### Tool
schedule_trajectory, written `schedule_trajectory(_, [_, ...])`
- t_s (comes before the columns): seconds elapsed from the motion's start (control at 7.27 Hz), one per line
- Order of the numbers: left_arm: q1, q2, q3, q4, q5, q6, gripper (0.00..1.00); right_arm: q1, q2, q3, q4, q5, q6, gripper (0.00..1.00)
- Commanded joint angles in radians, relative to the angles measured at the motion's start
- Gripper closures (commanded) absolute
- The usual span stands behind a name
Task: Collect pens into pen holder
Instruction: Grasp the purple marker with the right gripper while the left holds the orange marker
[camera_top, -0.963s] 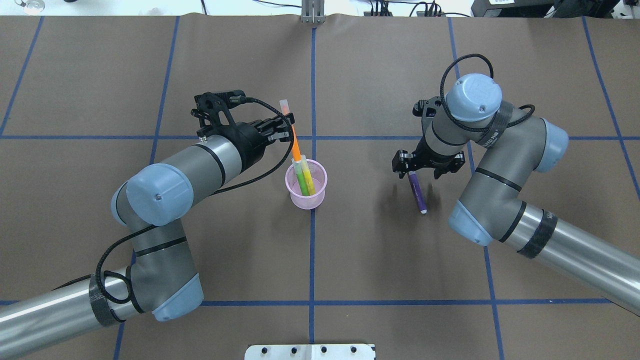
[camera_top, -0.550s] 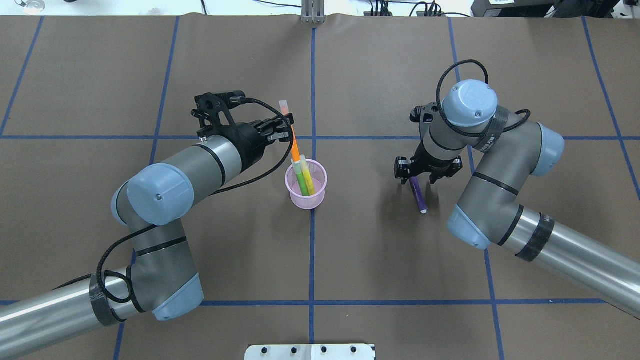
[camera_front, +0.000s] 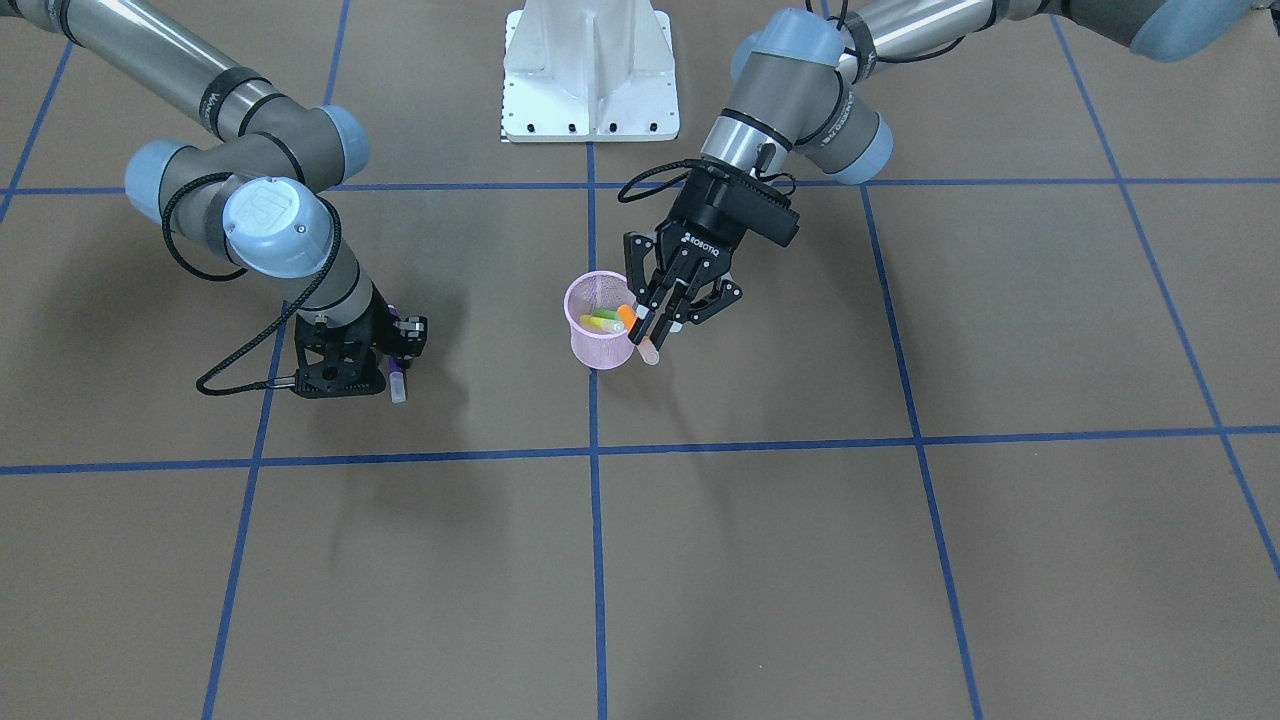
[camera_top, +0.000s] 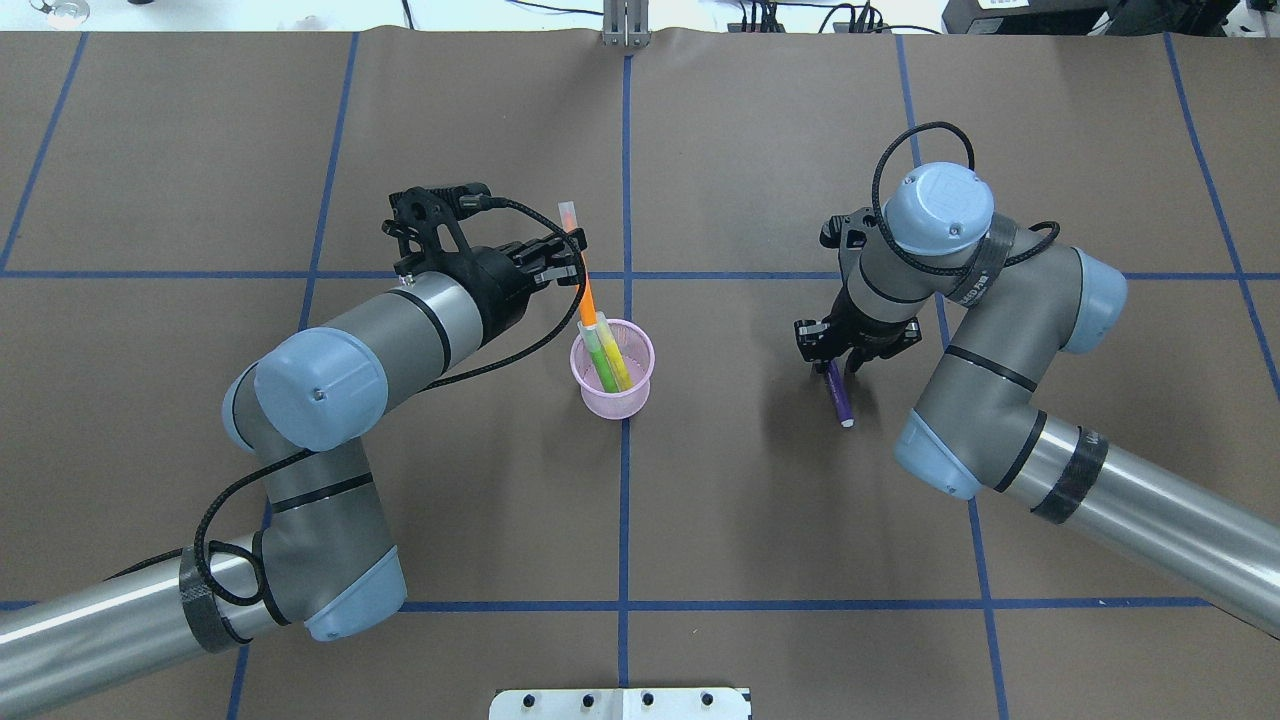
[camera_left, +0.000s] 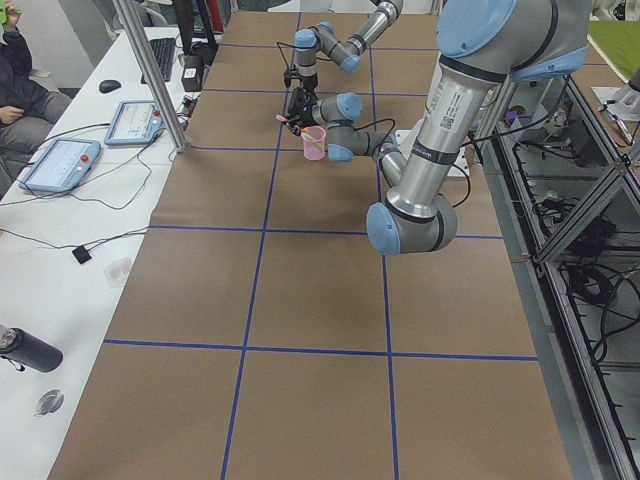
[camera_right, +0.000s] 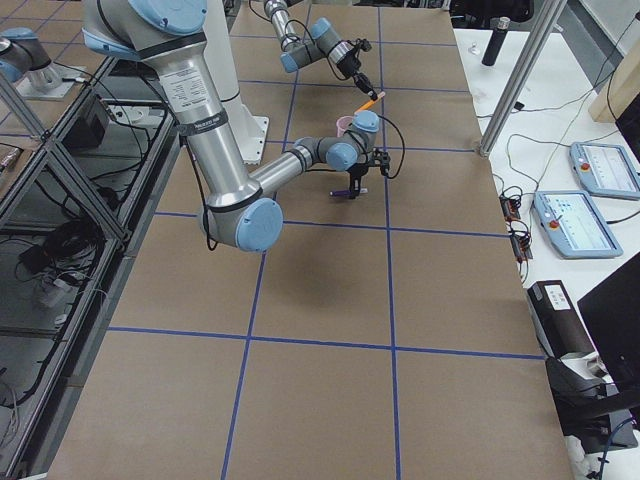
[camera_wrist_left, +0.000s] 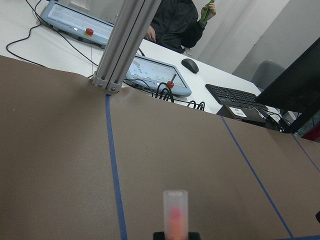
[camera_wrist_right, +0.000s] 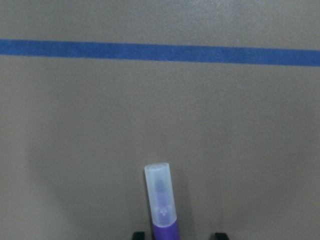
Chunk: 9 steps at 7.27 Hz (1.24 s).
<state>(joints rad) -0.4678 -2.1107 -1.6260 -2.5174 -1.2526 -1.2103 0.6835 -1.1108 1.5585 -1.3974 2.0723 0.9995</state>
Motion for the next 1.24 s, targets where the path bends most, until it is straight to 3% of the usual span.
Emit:
schedule_trajectory(0.0, [-0.002,0.001,0.006,-0.014,0.001,0.000,1.00,-0.001,0.002,-0.005,0.000,0.002,-0.018,0.72])
schedule_trajectory(0.28, [0.000,0.002,0.009,-0.015,0.001,0.000,1.00,0.008,0.000,0.001,0.000,0.006,-0.018,1.00])
schedule_trajectory(0.69, [0.000,-0.002,0.011,-0.017,0.001,0.000,1.00,0.082,0.002,0.044,-0.008,0.089,-0.022,1.00])
schedule_trajectory(1.1, [0.001,-0.008,0.000,-0.018,-0.002,-0.001,1.00,0.102,0.003,0.061,-0.012,0.092,-0.022,1.00])
